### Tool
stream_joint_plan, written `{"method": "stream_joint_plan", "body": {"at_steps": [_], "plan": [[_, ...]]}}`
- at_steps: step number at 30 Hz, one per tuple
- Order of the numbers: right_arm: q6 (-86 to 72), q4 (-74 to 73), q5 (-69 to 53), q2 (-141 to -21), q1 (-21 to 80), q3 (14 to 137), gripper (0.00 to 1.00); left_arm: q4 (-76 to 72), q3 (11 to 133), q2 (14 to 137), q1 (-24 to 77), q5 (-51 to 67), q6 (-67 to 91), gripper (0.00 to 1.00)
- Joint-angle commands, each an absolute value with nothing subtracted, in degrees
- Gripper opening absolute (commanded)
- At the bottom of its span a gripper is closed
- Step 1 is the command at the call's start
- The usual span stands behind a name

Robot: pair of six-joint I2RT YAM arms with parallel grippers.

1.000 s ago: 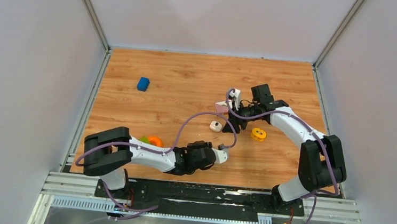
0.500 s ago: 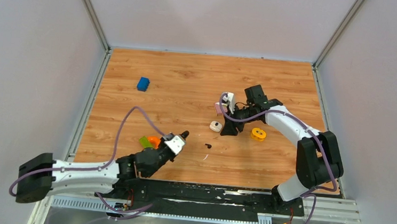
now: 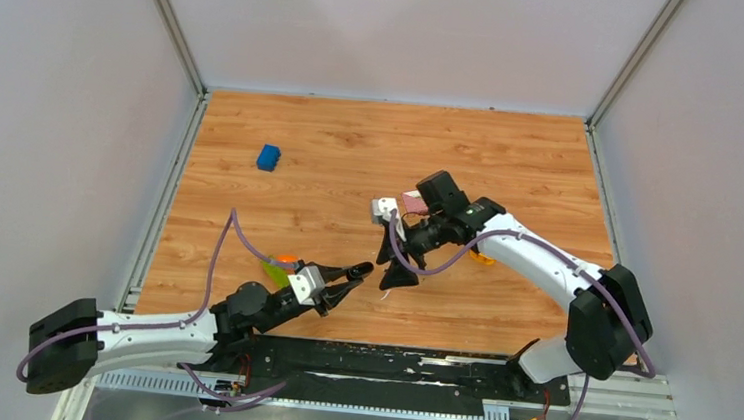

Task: Insert the wireless bluetooth earbuds into the charging case
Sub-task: Open the charging case.

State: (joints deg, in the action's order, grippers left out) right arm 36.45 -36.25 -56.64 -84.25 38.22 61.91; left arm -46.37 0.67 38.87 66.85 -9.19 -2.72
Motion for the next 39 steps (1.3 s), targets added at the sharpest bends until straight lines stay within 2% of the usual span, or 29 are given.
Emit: {"method": "stream_joint_plan", "body": {"at_steps": [1,12,22,30,34,35,36,37,39], "plan": [[38.84,-37.17,-55.92,-85.93,41.55,64.37,0.62,-58.61,-2.9,43.66,66.2,-1.94,-0.34,0.0],[38.69,-41.78,-59.58,-88.84,41.23,69.36,0.59,-68.51,-1.58,56.11,66.05,7.21,1.22,0.0],[38.14,-45.09,-62.39,-89.76,39.2,73.03,0.58,-73.44,-1.75,60.79,66.01,8.28,1.09,0.0],[41.75,-53.31,-63.89,-85.08,36.29,78.98,0.61,-75.57,-3.84,58.62,66.0,0.85,0.58,0.0],[36.16,-47.1,-61.15,-79.9,32.1,77.91,0.62,-75.6,-5.36,53.92,65.96,-7.39,0.56,0.0],[31.48,-42.71,-59.28,-78.51,30.16,76.35,0.64,-75.21,-5.89,52.25,65.95,-10.19,0.53,0.0],[24.97,-36.89,-57.43,-77.25,28.94,73.85,0.76,-74.91,-6.66,50.21,65.92,-12.9,0.34,0.0],[17.73,-28.94,-55.07,-76.61,27.95,70.77,0.97,-74.78,-7.51,48.01,65.96,-15.39,0.11,0.0],[9.58,-22.27,-55.51,-77.9,27.02,65.34,0.99,-72.21,-8.79,42.88,65.92,-19.44,-1.52,0.0]]}}
